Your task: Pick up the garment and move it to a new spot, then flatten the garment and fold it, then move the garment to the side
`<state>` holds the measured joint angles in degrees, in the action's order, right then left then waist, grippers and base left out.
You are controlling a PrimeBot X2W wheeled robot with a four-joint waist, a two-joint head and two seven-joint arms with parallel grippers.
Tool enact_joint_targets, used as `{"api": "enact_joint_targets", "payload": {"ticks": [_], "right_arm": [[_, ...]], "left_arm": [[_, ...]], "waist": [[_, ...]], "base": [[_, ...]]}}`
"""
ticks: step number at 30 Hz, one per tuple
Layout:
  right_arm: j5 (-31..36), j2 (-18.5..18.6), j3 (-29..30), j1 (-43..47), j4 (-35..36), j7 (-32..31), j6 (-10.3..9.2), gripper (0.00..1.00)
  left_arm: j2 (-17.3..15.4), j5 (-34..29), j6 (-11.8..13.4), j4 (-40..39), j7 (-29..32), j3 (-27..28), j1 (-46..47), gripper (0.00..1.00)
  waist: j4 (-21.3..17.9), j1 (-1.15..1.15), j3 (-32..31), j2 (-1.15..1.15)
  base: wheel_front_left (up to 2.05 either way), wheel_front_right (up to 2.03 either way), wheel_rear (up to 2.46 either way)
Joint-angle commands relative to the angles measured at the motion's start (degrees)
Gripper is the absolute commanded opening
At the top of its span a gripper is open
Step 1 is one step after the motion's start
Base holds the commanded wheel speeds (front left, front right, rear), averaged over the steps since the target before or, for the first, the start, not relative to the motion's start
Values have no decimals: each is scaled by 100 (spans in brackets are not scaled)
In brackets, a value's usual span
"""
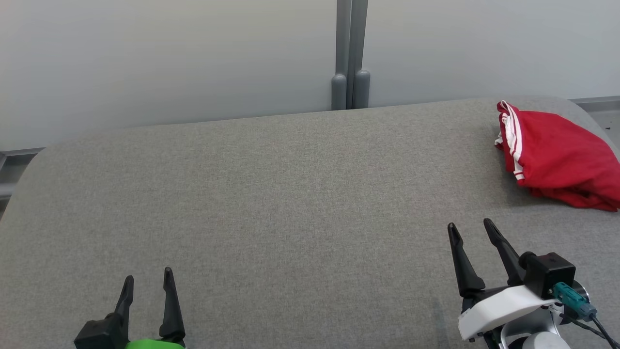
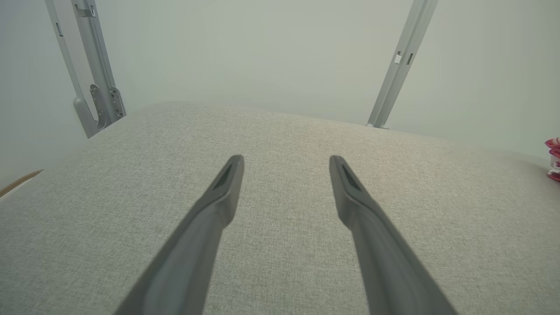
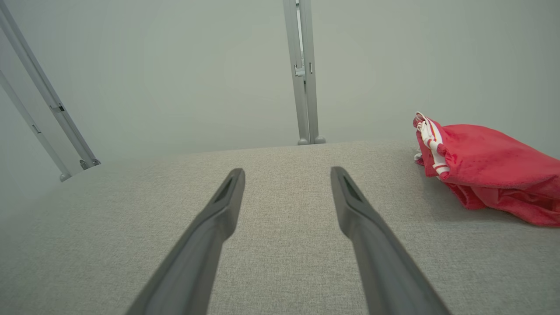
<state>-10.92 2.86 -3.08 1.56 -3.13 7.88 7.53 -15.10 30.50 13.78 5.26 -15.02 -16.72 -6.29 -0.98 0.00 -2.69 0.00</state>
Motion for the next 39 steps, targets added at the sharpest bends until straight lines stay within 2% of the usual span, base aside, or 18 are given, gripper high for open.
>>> {"api": "enact_joint_targets", "payload": {"ticks": [1,19,29,30,34,39], "right_arm": [[-64,10,-25,61,35,-11,-7,100],[-136,9,-171,154,33,-20,-8,100],[-132,9,-208,159,82,-59,-8,100],[-110,-1,-203,85,35,-43,0,0],[-120,-21,-212,198,-164,-49,0,0],[-713,3,-191,120,-227,-88,0,0]], "left_arm": [[20,-90,-21,-1,-16,4,112,100],[29,-183,-80,53,-16,-78,148,100],[16,-199,-4,18,-16,-53,197,100],[35,-188,-19,50,1,-70,105,0],[120,-178,-20,242,37,-119,-9,0],[184,278,-163,306,197,62,104,0]], "waist": [[-2,0,4,0],[-13,0,-75,0],[-25,0,-64,0],[-25,0,-64,0],[-26,0,-64,0],[-21,0,-49,0]], "base": [[0,0,0],[0,0,0],[0,0,0],[0,0,0],[0,0,0],[0,0,0]]}}
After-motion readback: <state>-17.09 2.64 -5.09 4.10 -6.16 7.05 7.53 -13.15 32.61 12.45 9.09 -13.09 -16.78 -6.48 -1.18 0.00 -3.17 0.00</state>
